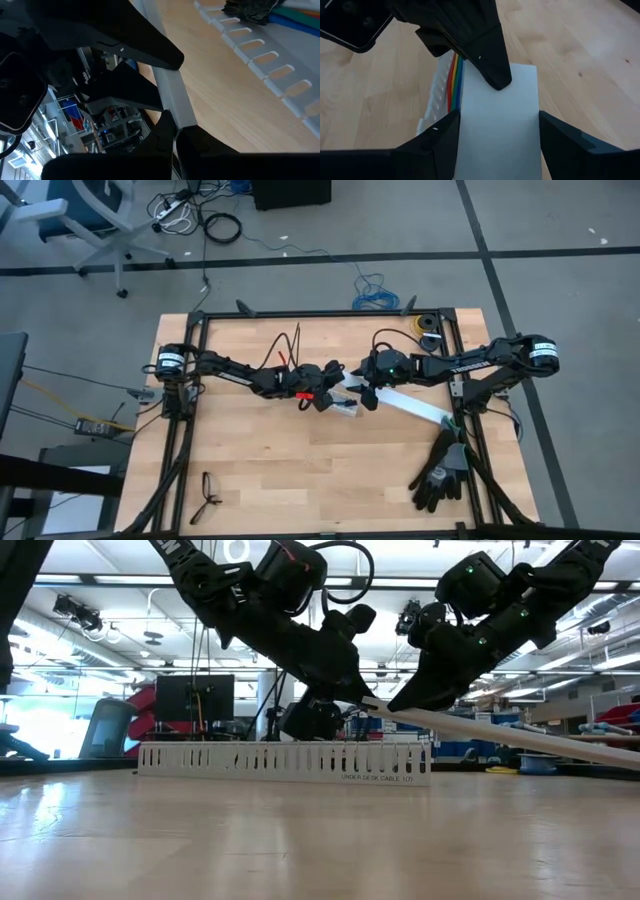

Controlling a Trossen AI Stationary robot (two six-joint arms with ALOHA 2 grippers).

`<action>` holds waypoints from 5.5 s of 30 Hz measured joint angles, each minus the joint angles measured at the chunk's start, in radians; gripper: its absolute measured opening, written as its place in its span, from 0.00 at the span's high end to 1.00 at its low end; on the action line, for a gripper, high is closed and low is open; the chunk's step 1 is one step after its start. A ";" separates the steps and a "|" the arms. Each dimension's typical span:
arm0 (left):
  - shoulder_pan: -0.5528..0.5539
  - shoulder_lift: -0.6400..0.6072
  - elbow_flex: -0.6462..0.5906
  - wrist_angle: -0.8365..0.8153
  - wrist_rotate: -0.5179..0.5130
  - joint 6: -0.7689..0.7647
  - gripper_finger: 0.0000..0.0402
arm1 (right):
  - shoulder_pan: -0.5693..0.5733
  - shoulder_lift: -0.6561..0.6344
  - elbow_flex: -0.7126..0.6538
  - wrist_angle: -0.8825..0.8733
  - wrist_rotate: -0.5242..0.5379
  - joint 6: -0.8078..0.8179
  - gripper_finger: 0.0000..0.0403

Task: Ziptie cables
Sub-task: Close the white cable duct with the white cable duct cover

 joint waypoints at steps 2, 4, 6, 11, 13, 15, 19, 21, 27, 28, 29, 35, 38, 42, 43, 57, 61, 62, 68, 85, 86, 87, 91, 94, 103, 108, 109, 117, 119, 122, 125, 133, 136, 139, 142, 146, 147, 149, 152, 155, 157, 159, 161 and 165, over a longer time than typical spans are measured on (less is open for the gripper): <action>0.000 0.000 0.000 0.000 0.000 -0.002 0.95 | 0.000 0.000 0.000 -0.003 0.000 0.000 0.44; 0.000 0.000 0.000 0.000 0.001 -0.029 0.94 | 0.000 0.000 0.000 -0.011 0.000 0.000 0.44; 0.000 0.000 0.000 0.001 0.002 -0.064 0.93 | 0.000 0.000 0.000 -0.018 -0.001 0.000 0.43; 0.000 0.000 0.000 0.003 0.003 -0.098 0.87 | 0.000 0.000 0.000 -0.022 -0.008 0.000 0.44; 0.000 -0.001 0.000 0.005 0.002 -0.101 0.84 | 0.000 0.000 0.000 -0.023 -0.010 0.000 0.43; 0.000 -0.001 0.000 0.015 0.000 -0.108 0.81 | 0.000 0.000 0.000 -0.024 -0.010 0.001 0.43; 0.002 -0.001 0.000 0.033 -0.026 -0.122 0.77 | 0.000 0.000 0.000 -0.025 -0.018 0.018 0.43; 0.005 -0.001 0.000 0.035 -0.045 -0.126 0.75 | 0.002 0.000 0.000 -0.024 -0.016 0.024 0.43; 0.012 -0.002 0.000 0.010 -0.099 -0.126 0.73 | 0.008 0.001 -0.002 -0.037 -0.019 0.027 0.43; 0.013 -0.005 0.001 0.004 -0.106 -0.126 0.73 | 0.009 0.003 -0.002 -0.037 -0.029 0.027 0.43; 0.015 -0.009 0.003 -0.008 -0.107 -0.126 0.73 | 0.010 0.003 -0.002 -0.036 -0.033 0.027 0.43; 0.029 -0.010 0.001 -0.092 -0.134 -0.185 0.73 | 0.010 0.003 -0.002 -0.035 -0.036 0.028 0.43; 0.040 -0.028 0.002 -0.106 -0.140 -0.242 0.73 | 0.010 0.003 -0.002 -0.037 -0.037 0.028 0.43; 0.051 -0.067 0.001 -0.175 -0.143 -0.339 0.73 | 0.021 0.001 0.000 -0.049 -0.036 0.028 0.43; 0.054 -0.083 0.001 -0.194 -0.141 -0.376 0.73 | 0.026 0.000 0.001 -0.053 -0.036 0.028 0.43; 0.169 -0.291 0.001 -0.562 0.414 -1.136 0.73 | 0.043 0.000 0.000 -0.058 -0.015 0.034 0.43; 0.177 -0.288 0.000 -0.576 0.572 -1.308 0.73 | 0.043 0.000 0.000 -0.057 -0.013 0.039 0.43; 0.173 -0.285 0.000 -0.567 0.575 -1.350 0.73 | 0.043 0.000 0.000 -0.056 -0.013 0.043 0.43; 0.172 -0.283 0.000 -0.603 0.574 -1.410 0.69 | 0.043 0.000 0.000 -0.053 -0.013 0.053 0.43; 0.162 -0.223 0.000 -0.526 0.510 -1.411 0.24 | 0.043 0.000 -0.001 -0.057 -0.014 0.070 0.43; 0.161 -0.220 0.000 -0.530 0.510 -1.416 0.23 | 0.043 0.000 -0.001 -0.058 -0.014 0.070 0.43; 0.159 -0.213 0.000 -0.518 0.516 -1.424 0.21 | 0.043 0.000 -0.001 -0.057 -0.014 0.071 0.43; 0.148 -0.194 0.000 -0.484 0.559 -1.453 0.20 | 0.043 0.000 -0.001 -0.058 -0.014 0.072 0.43; 0.136 -0.161 0.001 -0.444 0.587 -1.458 0.20 | 0.043 0.000 -0.001 -0.058 -0.014 0.071 0.43; 0.122 -0.023 0.000 -0.329 0.572 -1.434 0.20 | 0.043 0.001 -0.001 -0.065 -0.014 0.071 0.43; 0.121 0.017 0.001 -0.281 0.577 -1.417 0.20 | 0.043 0.000 -0.001 -0.061 -0.014 0.071 0.43; 0.119 0.026 0.001 -0.251 0.580 -1.408 0.20 | 0.043 0.001 -0.001 -0.064 -0.014 0.071 0.43; 0.089 0.096 0.001 -0.135 0.588 -1.357 0.20 | 0.043 0.000 -0.001 -0.058 -0.014 0.071 0.43; 0.087 0.109 0.004 -0.103 0.591 -1.360 0.20 | 0.043 0.001 -0.001 -0.058 -0.014 0.071 0.43; 0.088 0.109 0.003 -0.083 0.590 -1.359 0.21 | 0.043 0.001 -0.002 -0.056 -0.014 0.071 0.43; 0.087 0.109 0.003 -0.047 0.591 -1.357 0.23 | 0.043 0.000 -0.001 -0.056 -0.014 0.071 0.43; 0.075 0.115 0.003 -0.035 0.594 -1.358 0.31 | 0.043 0.000 -0.001 -0.058 -0.014 0.072 0.43; 0.075 0.115 0.005 -0.053 0.575 -1.357 0.35 | 0.043 0.000 -0.001 -0.058 -0.013 0.073 0.43; 0.083 0.111 0.006 -0.071 0.573 -1.359 0.39 | 0.043 0.000 -0.001 -0.059 -0.014 0.073 0.43; 0.094 0.106 0.007 -0.095 0.573 -1.357 0.41 | 0.043 0.000 -0.001 -0.064 -0.013 0.073 0.43; 0.116 0.067 0.007 -0.197 0.542 -1.328 0.42 | 0.043 0.000 -0.001 -0.068 -0.014 0.074 0.43; 0.123 0.054 0.006 -0.234 0.527 -1.312 0.42 | 0.043 0.000 -0.001 -0.068 -0.014 0.077 0.43; 0.137 0.025 0.004 -0.299 0.503 -1.283 0.42 | 0.043 0.000 -0.001 -0.069 -0.014 0.080 0.43; 0.154 -0.007 0.000 -0.386 0.495 -1.253 0.42 | 0.043 0.000 -0.001 -0.069 -0.014 0.080 0.43; 0.163 -0.011 0.002 -0.444 0.494 -1.248 0.42 | 0.043 0.000 -0.001 -0.069 -0.014 0.081 0.43; 0.164 -0.012 0.003 -0.477 0.494 -1.247 0.42 | 0.043 0.000 -0.001 -0.069 -0.014 0.082 0.43; 0.164 -0.012 0.002 -0.482 0.493 -1.248 0.42 | 0.043 0.000 -0.001 -0.069 -0.014 0.082 0.43; 0.164 -0.023 -0.002 -0.464 0.494 -1.249 0.42 | 0.043 0.000 -0.001 -0.069 -0.014 0.082 0.43; 0.165 -0.043 -0.004 -0.486 0.481 -1.247 0.42 | 0.043 0.000 -0.001 -0.070 -0.014 0.082 0.43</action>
